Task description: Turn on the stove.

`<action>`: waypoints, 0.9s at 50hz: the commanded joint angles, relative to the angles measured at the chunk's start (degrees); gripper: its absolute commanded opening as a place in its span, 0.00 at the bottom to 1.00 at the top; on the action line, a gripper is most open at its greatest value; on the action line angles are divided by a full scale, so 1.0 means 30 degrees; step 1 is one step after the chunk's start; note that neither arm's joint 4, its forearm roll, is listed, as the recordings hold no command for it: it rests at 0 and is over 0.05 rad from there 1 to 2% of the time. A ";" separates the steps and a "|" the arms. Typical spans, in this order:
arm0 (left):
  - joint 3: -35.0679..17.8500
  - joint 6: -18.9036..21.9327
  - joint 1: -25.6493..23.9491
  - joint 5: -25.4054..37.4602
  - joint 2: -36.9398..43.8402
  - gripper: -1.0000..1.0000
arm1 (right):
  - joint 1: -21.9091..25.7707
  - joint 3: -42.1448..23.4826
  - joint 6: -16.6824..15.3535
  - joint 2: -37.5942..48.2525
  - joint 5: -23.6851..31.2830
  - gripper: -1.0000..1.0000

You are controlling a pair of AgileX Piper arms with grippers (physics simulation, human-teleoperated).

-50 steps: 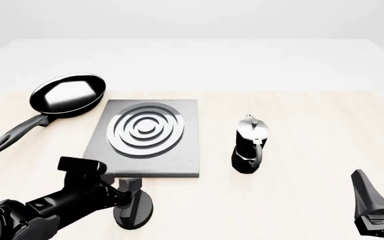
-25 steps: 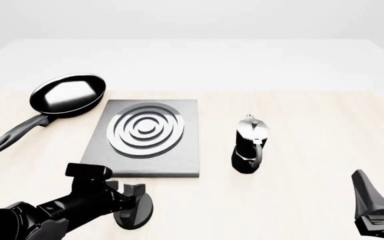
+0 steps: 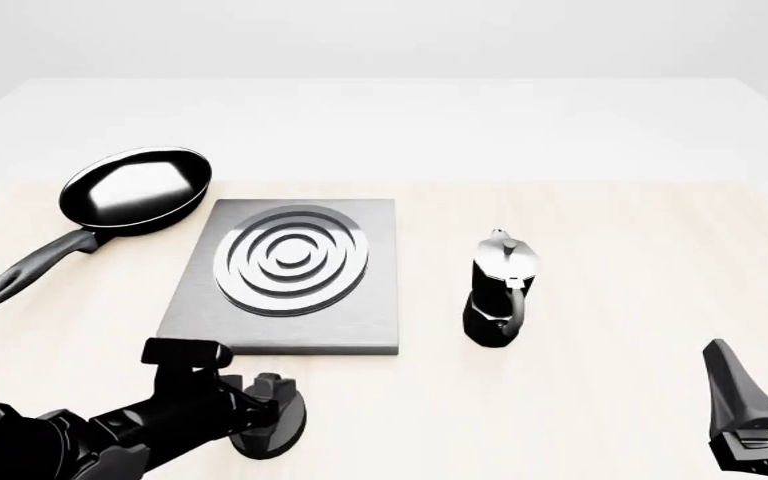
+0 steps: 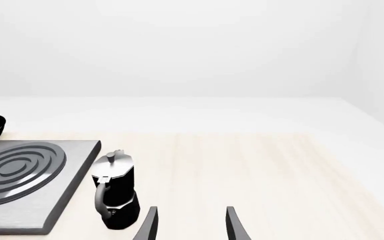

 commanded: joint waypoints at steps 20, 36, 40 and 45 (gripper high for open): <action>0.0244 0.1282 0.3230 0.1262 -0.2390 1.00 | 0.0071 0.0001 -0.0090 0.0142 -0.0076 1.00; 0.0464 0.1708 0.5236 0.1332 -0.2880 1.00 | 0.0086 0.0001 -0.0143 0.0367 -0.0254 1.00; 0.0539 0.1653 0.5240 0.1317 -0.2886 1.00 | 0.0115 0.0001 -0.0165 0.0493 -0.0338 1.00; 0.0594 0.1678 0.5259 0.1331 -0.2943 1.00 | 0.0123 0.0001 -0.0168 0.0500 -0.0344 1.00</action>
